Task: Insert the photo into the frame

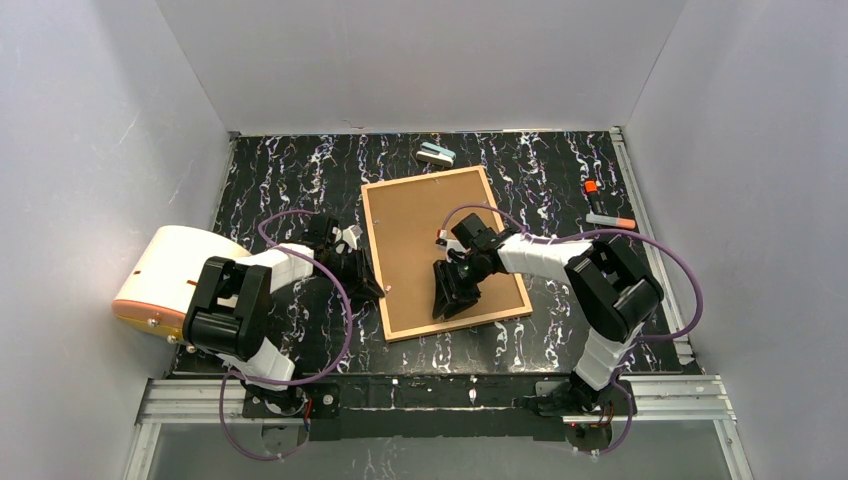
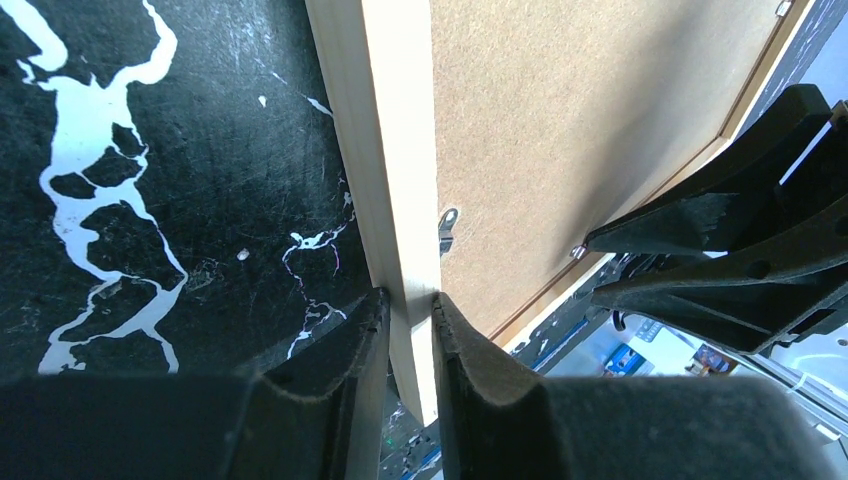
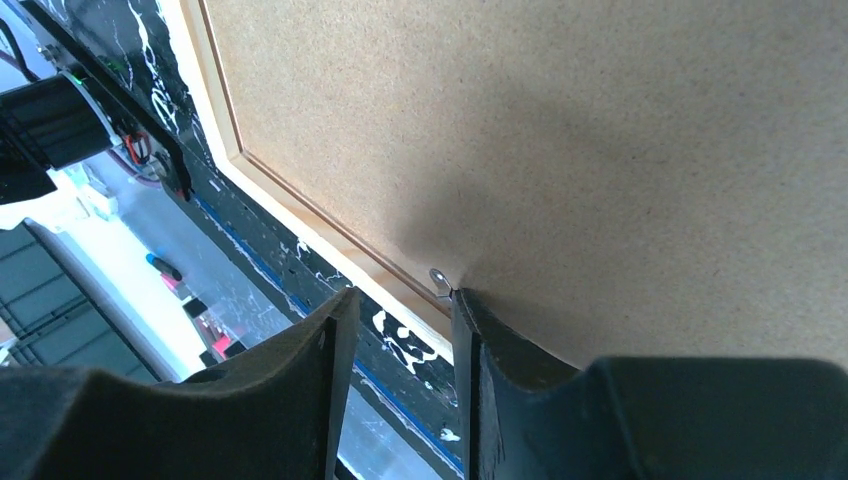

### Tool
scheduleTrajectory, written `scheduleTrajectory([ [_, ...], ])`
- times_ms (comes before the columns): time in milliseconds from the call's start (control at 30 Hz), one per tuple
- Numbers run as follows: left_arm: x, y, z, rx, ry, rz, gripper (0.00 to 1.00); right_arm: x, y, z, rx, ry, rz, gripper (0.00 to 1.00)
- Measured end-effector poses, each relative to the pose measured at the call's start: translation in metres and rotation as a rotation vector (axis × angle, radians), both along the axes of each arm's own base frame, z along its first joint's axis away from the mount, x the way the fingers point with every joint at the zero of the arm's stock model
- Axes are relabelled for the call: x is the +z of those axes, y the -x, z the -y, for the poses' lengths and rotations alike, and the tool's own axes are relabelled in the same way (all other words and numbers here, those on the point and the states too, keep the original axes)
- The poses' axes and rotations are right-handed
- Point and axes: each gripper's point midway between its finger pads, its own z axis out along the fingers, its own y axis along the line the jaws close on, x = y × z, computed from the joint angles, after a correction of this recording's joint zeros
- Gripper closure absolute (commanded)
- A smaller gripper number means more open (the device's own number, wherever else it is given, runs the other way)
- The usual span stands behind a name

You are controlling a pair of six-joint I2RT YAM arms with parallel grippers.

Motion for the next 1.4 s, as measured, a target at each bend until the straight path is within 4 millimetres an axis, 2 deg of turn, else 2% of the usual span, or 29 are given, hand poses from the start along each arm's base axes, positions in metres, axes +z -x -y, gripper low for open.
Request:
scheduleTrajectory([
  [533,0.000,0.000,0.001,-0.002,0.005,-0.002,0.84,0.002,0.007,-0.003,0.036,-0.035,-0.028,0.53],
  [833,0.000,0.000,0.001,-0.002,0.004,-0.001,0.84,-0.001,0.001,0.002,-0.004,0.022,0.009,0.52],
  [1000,0.001,-0.001,0.001,-0.006,-0.009,0.001,0.83,0.015,-0.030,0.005,-0.098,0.082,0.147,0.49],
  [1167,0.004,-0.009,-0.001,0.001,-0.040,0.031,0.79,0.041,-0.072,-0.023,-0.177,0.032,0.221,0.49],
  [1300,0.008,-0.013,-0.002,0.007,-0.047,0.052,0.77,0.031,-0.086,-0.041,-0.240,0.008,0.184,0.51],
  [1400,0.009,-0.014,-0.002,0.011,-0.050,0.059,0.80,0.018,-0.092,-0.053,-0.300,0.013,0.126,0.58],
])
